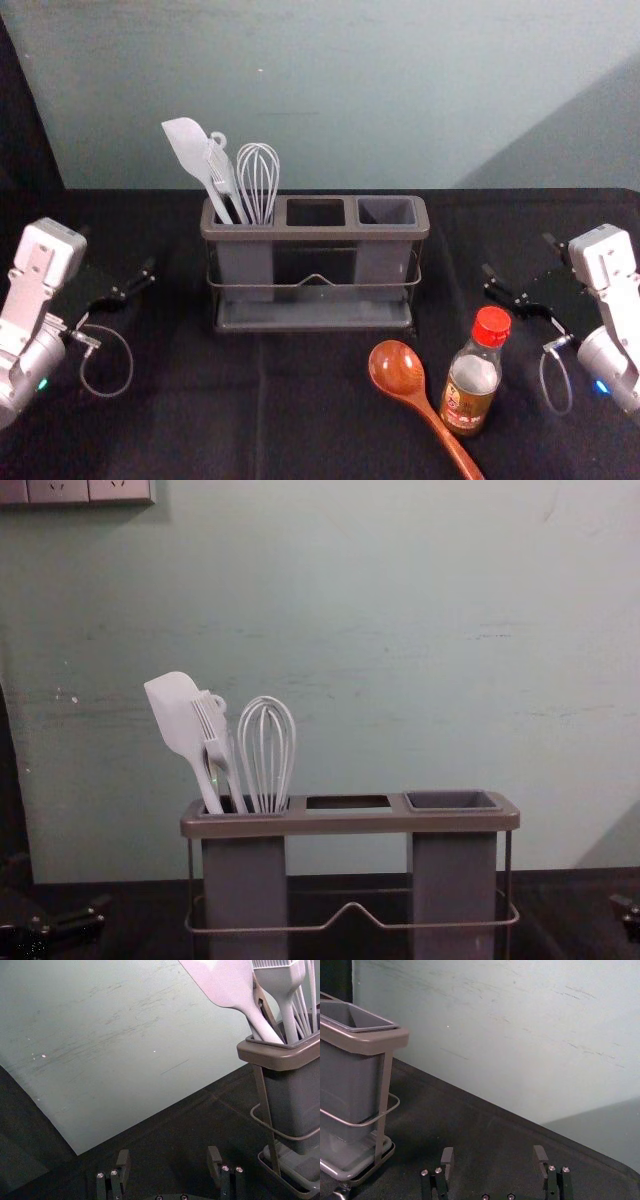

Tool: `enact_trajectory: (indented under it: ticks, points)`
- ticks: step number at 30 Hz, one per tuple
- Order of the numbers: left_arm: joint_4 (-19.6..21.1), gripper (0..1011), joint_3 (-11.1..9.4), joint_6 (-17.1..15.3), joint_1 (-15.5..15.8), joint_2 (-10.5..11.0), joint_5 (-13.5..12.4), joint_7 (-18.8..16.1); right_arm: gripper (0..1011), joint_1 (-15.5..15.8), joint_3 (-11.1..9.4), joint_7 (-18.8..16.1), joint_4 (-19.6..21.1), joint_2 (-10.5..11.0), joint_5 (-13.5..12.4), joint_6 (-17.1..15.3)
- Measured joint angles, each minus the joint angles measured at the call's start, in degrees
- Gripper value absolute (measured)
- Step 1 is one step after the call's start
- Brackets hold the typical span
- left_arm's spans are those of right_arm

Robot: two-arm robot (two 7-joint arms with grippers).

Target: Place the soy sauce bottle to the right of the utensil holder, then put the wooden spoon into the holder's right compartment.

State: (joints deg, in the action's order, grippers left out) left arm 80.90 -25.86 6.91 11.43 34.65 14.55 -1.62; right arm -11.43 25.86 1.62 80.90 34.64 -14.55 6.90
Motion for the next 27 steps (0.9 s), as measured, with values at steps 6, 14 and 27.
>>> enact_trajectory:
  ticks: [6, 14, 27]
  points:
    - [0.0, 1011, 0.0, 0.0, 0.0, 0.0, 0.0, 0.0, 1003, 0.0, 0.0, 0.0, 0.0, 0.0, 0.0, 0.0]
    - [0.0, 1012, 0.0, 0.0, 0.0, 0.0, 0.0, 0.0, 1002, 0.0, 0.0, 0.0, 0.0, 0.0, 0.0, 0.0]
    - [0.0, 1011, 0.0, 0.0, 0.0, 0.0, 0.0, 0.0, 1002, 0.0, 0.0, 0.0, 0.0, 0.0, 0.0, 0.0]
